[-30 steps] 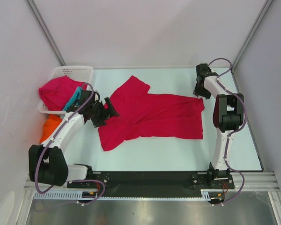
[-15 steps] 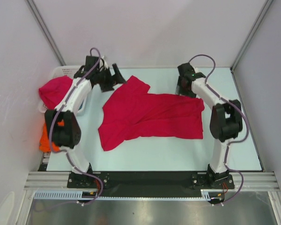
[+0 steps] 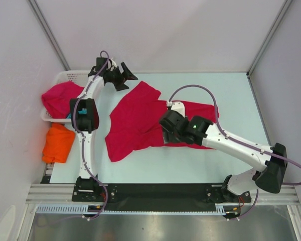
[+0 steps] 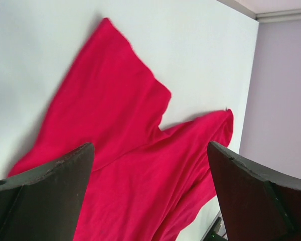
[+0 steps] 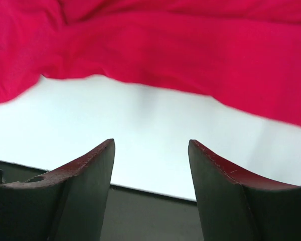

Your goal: Fold and stack the t-shirts

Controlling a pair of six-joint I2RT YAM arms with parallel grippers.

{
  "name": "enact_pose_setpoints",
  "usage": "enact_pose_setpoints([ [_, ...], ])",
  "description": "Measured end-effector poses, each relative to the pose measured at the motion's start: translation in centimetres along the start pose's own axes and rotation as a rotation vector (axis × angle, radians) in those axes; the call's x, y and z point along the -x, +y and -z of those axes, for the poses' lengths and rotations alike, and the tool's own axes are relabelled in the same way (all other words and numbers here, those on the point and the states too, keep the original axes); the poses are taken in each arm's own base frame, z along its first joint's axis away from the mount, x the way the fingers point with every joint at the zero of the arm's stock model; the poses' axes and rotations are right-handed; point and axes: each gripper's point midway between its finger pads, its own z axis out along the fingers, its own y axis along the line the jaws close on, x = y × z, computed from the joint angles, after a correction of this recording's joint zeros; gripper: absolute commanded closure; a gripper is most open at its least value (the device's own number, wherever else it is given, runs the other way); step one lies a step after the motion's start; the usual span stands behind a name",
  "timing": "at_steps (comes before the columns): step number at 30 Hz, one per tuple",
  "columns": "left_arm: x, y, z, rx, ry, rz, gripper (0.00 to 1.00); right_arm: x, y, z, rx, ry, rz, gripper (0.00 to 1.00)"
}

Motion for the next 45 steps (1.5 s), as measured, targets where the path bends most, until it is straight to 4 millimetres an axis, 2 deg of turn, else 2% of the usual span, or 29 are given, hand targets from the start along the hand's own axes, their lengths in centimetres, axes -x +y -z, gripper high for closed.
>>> enact_pose_setpoints([
  [5, 0.4, 1.7, -0.1, 0.087, -0.033, 0.018, 0.0, -2.6, -1.2, 2.8, -0.039, 0.039, 0.003, 0.35],
  [10, 0.6, 3.9, -0.3, 0.225, -0.078, 0.031, 0.0, -4.1, -1.6, 4.5, -0.065, 0.078, 0.012, 0.35],
  [16, 0.6, 5.5, -0.5, 0.334, -0.113, 0.025, 0.0, -4.1, -1.8, 5.7, -0.098, 0.089, 0.014, 0.35],
  [25, -0.6, 8.5, -1.6, 0.422, -0.097, 0.056, 0.06, -4.2, -1.7, 5.6, -0.147, 0.121, 0.044, 0.35],
  [27, -0.4, 8.8, -1.5, 0.436, -0.106, 0.058, 0.12, -3.8, -1.5, 5.8, -0.147, 0.116, 0.044, 0.36],
  [30, -0.3, 8.9, -1.4, 0.448, -0.113, 0.059, 0.42, -3.2, -1.1, 6.1, -0.136, 0.096, 0.033, 0.36],
  [31, -0.4, 9.1, -1.5, 0.451, -0.113, 0.064, 0.65, -3.0, -1.0, 6.2, -0.133, 0.091, 0.03, 0.36],
  [34, -1.3, 9.8, -1.8, 0.455, -0.095, 0.089, 0.83, -3.1, -0.8, 6.4, -0.129, 0.088, 0.025, 0.36],
  [36, -2.1, 10.1, -2.2, 0.439, -0.077, 0.109, 0.87, -3.2, -0.7, 6.4, -0.126, 0.087, 0.026, 0.36],
  [41, -2.3, 9.8, -2.8, 0.402, -0.078, 0.12, 0.99, -3.3, -0.4, 6.6, -0.123, 0.079, 0.024, 0.36],
  [45, -2.4, 9.5, -3.1, 0.388, -0.079, 0.11, 1.0, -3.3, -0.4, 6.6, -0.125, 0.071, 0.028, 0.36],
])
